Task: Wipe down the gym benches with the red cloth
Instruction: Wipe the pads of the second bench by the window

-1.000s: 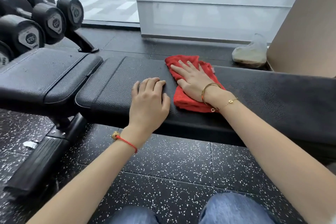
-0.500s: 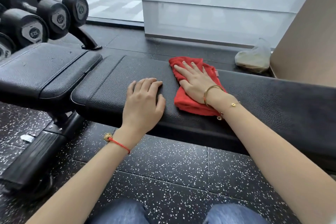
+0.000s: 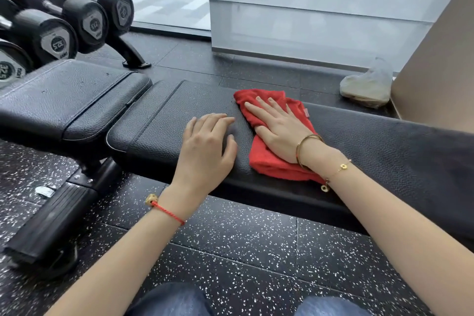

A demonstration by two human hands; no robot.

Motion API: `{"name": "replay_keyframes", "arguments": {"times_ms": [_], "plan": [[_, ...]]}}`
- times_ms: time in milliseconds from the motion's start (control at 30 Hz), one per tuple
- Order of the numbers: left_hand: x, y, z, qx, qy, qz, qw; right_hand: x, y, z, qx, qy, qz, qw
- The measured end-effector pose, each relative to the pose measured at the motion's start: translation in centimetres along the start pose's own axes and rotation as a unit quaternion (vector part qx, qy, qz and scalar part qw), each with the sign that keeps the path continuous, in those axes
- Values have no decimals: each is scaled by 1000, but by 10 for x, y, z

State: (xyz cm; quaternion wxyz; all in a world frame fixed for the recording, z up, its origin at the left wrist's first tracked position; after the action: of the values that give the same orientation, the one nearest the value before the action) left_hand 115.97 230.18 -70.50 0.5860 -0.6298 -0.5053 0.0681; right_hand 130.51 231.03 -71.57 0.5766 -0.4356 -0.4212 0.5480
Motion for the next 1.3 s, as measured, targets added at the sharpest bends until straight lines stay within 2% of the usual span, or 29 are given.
{"name": "replay_keyframes", "arguments": {"times_ms": [133,267,400,567,700,800,1000,1167,1300], "plan": [[-4,-27,26,1,-19,-43,999,42,6,20,-5,10,12,1000],[-11,-46,75,45,-62,-53,996,57,22,74,-10,-39,20,999],[-12,-50,110,68,-88,-37,993,30,29,105,-3,-101,8,995],[-15,-47,118,58,-89,-50,993,-1,26,80,3,-133,23,991],[-17,-43,117,62,-88,-50,993,40,16,50,-1,-54,27,998],[-16,-43,116,65,-93,-49,992,78,19,61,-14,-31,29,999],[-16,-43,116,71,-93,-48,992,75,35,116,5,-101,22,995],[-17,-45,116,69,-89,-51,992,33,31,103,7,-138,11,990],[-17,-44,115,66,-90,-48,993,38,25,81,9,-107,16,994]]}}
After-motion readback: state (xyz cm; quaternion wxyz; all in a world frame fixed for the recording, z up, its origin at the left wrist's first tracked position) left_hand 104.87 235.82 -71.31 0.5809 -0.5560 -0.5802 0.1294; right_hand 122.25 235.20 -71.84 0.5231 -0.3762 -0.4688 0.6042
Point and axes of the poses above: each hand's wrist, its own x-axis towards the middle knuckle, its own y-axis out of the palm, z = x × y, the point moved 9 cm from there along x, towards the middle knuckle, and after that the axes turned 6 degrees about y, right-handed, at the moved point
